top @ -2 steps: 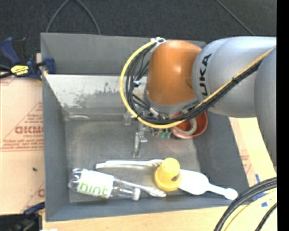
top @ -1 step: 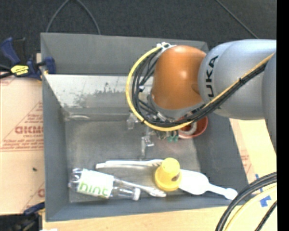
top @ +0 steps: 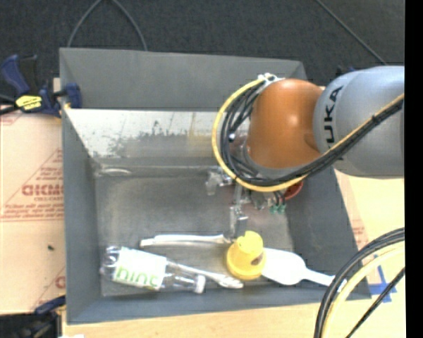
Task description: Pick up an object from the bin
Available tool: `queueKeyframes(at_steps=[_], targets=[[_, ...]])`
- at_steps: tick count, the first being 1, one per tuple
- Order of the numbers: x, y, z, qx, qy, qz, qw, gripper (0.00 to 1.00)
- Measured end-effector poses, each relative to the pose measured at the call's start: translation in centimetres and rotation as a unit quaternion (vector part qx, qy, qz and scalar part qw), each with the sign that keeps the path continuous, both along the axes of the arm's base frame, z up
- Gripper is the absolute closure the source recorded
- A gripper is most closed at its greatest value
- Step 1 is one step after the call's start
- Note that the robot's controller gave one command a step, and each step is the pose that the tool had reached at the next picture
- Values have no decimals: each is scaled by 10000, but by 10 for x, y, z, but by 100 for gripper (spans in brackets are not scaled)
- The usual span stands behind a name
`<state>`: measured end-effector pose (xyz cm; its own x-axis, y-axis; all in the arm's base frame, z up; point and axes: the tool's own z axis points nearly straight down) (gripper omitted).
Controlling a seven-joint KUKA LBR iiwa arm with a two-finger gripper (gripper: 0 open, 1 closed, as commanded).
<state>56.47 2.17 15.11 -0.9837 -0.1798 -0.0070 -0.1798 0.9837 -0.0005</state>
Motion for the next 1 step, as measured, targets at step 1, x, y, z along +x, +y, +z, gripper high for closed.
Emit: queueKeyframes(at_steps=[1], targets=[[-4,2,-3,-2,-9,212,9998,0]])
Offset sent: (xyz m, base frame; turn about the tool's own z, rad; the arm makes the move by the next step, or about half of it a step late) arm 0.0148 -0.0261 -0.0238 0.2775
